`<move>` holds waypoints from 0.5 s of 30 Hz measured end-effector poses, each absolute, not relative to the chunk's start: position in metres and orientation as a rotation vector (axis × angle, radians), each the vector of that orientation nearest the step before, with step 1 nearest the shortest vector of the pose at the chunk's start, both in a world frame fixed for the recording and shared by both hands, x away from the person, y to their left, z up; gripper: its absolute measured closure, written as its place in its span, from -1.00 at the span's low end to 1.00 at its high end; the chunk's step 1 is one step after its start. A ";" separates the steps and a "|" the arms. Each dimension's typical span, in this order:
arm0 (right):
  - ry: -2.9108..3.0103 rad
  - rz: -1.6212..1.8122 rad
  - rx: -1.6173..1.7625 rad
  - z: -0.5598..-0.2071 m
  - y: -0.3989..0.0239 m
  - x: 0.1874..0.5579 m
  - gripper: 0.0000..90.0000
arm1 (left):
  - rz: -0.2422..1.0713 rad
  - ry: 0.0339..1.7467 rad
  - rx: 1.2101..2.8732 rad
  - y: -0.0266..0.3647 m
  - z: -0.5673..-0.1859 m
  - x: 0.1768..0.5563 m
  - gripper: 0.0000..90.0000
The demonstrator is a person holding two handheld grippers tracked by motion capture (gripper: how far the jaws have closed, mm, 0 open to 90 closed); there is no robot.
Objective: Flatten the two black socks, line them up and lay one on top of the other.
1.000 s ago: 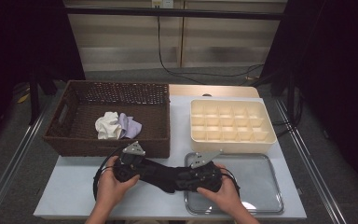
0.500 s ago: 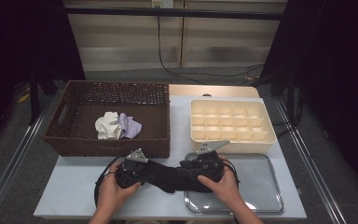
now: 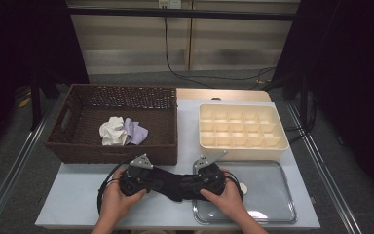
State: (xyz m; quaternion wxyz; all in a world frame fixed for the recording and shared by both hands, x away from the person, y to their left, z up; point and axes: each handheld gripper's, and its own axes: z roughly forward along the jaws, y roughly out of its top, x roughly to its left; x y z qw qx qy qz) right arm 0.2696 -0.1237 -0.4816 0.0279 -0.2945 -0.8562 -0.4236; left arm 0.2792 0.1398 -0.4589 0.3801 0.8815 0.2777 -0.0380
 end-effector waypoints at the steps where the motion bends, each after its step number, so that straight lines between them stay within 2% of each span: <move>1: -2.653 -1.300 -0.903 -0.481 -0.124 0.270 0.90 | -0.083 0.707 2.240 0.141 -0.457 0.279 1.00; 6: -2.658 -1.344 -0.911 -0.473 -0.127 0.269 0.94 | -0.040 0.713 2.175 0.146 -0.449 0.281 1.00; 11: -2.740 -1.493 -0.910 -0.445 -0.135 0.267 0.94 | -0.007 0.721 2.143 0.151 -0.443 0.282 0.99; 15: -2.800 -1.443 -0.848 -0.445 -0.130 0.264 0.94 | 0.025 0.736 2.116 0.156 -0.439 0.283 0.97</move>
